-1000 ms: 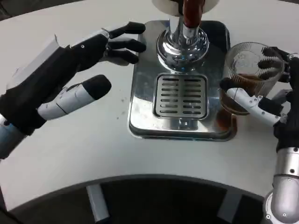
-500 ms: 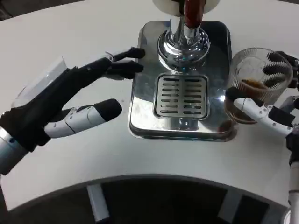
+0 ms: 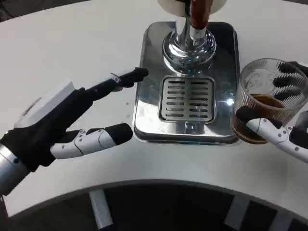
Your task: Grasp the cup under the faucet to collect the drink, then remove the cup.
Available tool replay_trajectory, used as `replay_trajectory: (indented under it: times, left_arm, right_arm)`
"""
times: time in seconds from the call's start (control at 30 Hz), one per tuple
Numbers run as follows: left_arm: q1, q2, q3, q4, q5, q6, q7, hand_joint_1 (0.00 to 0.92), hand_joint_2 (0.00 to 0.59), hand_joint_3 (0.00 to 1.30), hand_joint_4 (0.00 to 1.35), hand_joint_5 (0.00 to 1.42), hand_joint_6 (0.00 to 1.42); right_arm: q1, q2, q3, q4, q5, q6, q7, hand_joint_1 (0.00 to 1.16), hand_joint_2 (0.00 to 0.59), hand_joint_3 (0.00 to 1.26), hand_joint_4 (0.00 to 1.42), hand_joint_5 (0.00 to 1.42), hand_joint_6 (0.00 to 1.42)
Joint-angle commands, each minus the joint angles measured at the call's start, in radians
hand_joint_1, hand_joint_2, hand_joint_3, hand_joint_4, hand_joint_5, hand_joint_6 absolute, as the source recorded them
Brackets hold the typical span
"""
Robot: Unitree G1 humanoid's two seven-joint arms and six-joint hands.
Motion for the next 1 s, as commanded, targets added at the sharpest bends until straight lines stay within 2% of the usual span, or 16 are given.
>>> replay_trajectory:
  times: [0.03,0.5,1.0]
  left_arm:
    - [0.048,0.023,0.008,-0.036,0.023,0.006,0.017,0.0,0.091,0.16,0.12,0.15,0.15]
    - [0.153,0.062,0.037,-0.159,0.067,0.059,0.026,0.0,0.091,0.1,0.01,0.05,0.08]
    - [0.297,0.079,0.103,-0.311,0.095,0.076,0.027,0.0,0.091,0.07,0.0,0.01,0.06]
  right_arm:
    - [0.04,0.012,0.028,-0.068,0.006,-0.019,0.019,0.96,0.121,0.94,1.08,1.29,1.38]
    - [0.126,0.008,0.147,-0.128,0.016,-0.061,0.088,0.96,0.121,0.96,1.11,1.3,1.39]
    - [0.156,-0.019,0.211,-0.154,0.038,-0.078,0.155,0.96,0.121,0.96,1.11,1.32,1.42]
